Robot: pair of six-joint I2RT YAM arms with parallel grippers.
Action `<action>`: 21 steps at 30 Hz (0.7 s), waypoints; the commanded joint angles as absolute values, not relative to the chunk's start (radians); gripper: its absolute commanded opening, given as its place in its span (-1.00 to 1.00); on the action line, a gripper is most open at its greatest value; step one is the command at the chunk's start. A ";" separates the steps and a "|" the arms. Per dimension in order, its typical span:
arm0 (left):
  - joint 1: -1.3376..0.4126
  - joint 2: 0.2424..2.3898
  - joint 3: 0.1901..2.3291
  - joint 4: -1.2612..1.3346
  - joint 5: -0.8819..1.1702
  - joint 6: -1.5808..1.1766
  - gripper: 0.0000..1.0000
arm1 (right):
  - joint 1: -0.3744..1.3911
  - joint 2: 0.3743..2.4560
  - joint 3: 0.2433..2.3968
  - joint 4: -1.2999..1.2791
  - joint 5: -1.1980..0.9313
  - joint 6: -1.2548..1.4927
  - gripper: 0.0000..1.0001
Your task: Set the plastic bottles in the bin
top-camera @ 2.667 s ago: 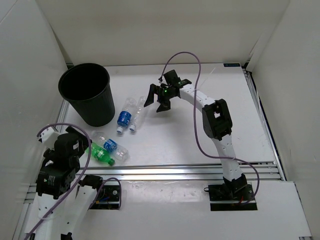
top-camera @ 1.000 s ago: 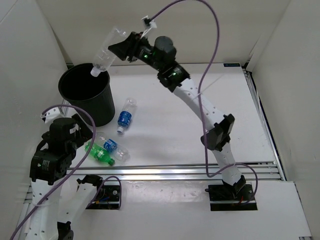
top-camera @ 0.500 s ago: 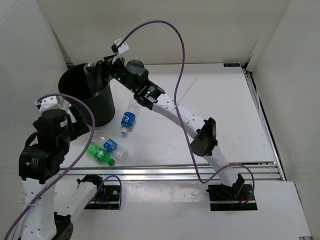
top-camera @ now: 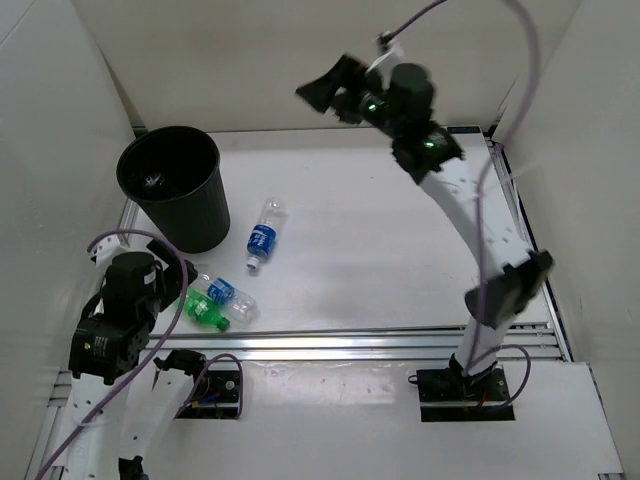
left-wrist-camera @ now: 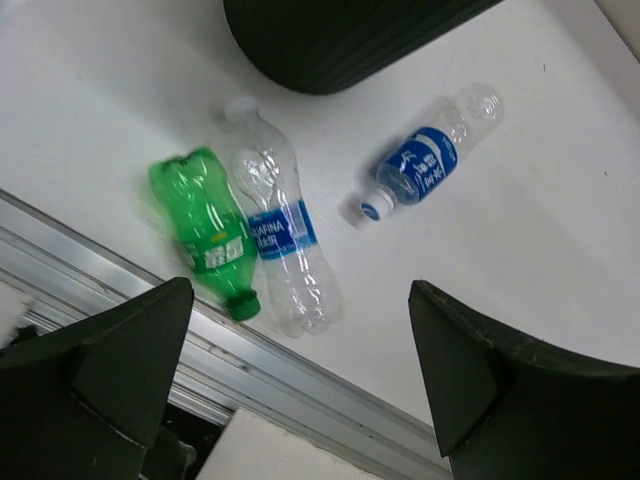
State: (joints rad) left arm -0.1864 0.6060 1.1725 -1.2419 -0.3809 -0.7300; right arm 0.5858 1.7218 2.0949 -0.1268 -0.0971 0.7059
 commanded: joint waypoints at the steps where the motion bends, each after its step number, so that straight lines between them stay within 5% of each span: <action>1: -0.190 0.517 1.065 -1.149 -0.302 -0.914 1.00 | 0.577 1.931 1.948 -0.342 -0.343 0.761 1.00; 13: -0.190 0.549 1.092 -1.308 -0.377 -0.974 1.00 | 0.540 2.330 2.158 -0.440 -0.629 0.724 1.00; 21: -0.190 0.549 1.071 -1.377 -0.377 -0.997 1.00 | 0.604 2.488 2.200 -0.452 -0.617 0.713 1.00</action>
State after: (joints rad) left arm -0.1864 0.5472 1.0851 -1.3231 -0.3588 -0.9688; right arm 0.5709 2.4294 2.1551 -0.4500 -0.5873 0.7395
